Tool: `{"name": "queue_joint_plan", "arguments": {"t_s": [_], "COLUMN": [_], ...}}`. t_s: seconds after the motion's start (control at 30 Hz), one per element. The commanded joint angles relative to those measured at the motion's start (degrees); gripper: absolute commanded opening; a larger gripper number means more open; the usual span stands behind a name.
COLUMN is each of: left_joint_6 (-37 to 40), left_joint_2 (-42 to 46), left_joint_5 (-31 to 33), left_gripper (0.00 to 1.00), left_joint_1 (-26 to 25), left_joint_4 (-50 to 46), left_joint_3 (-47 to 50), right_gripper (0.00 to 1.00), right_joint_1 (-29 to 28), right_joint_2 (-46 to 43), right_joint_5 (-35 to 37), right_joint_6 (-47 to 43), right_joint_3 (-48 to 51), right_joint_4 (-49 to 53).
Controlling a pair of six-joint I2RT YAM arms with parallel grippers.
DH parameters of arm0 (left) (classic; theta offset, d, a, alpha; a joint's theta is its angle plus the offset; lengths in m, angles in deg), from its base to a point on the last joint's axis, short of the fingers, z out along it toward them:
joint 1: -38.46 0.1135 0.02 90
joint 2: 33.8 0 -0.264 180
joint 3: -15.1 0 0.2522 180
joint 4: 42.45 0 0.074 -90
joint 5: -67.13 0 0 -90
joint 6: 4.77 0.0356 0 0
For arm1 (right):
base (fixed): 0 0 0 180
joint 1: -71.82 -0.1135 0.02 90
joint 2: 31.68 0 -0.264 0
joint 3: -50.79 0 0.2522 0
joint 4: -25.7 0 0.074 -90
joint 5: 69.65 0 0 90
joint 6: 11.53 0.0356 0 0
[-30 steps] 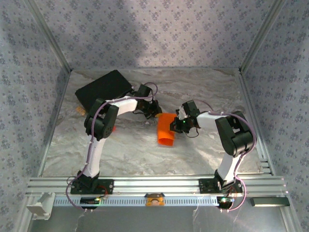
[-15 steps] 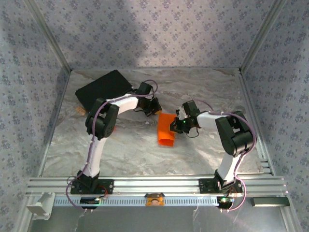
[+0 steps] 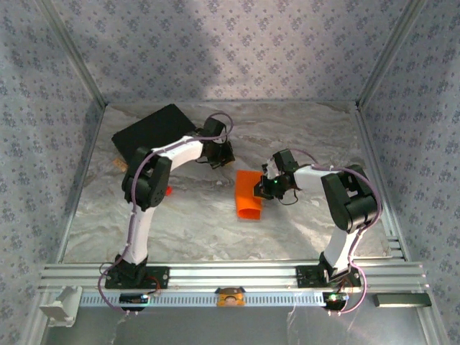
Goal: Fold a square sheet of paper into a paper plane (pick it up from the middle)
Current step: First fold the square sheet of paper in half at the center of the table.
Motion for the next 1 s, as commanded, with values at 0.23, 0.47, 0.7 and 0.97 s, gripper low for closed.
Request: {"name": "queue_joint_plan", "arguments": {"t_s": [0.23, 0.47, 0.7, 0.97], "left_joint_6": [2.04, 3.53, 5.1, 10.52], "left_joint_2": [11.72, 10.41, 8.84, 7.47], "left_joint_5": [-16.35, -22.72, -24.1, -22.07], "left_gripper": [0.0, 0.0, 0.0, 0.0], "left_joint_1": [-3.49, -6.0, -6.18, -5.88], "left_joint_4": [8.73, 8.68, 7.71, 3.28], "left_joint_3": [16.03, 17.61, 19.86, 21.66], "right_gripper": [0.0, 0.0, 0.0, 0.0], "right_joint_1": [0.31, 0.22, 0.07, -0.09], "right_joint_2": [1.74, 1.66, 2.09, 2.53], "right_joint_5": [3.12, 3.65, 3.98, 4.01], "right_joint_6": [-1.12, -1.05, -1.04, -0.94], "right_joint_3": [1.0, 0.87, 0.73, 0.65], "right_joint_4": [6.21, 6.57, 6.74, 6.76]}}
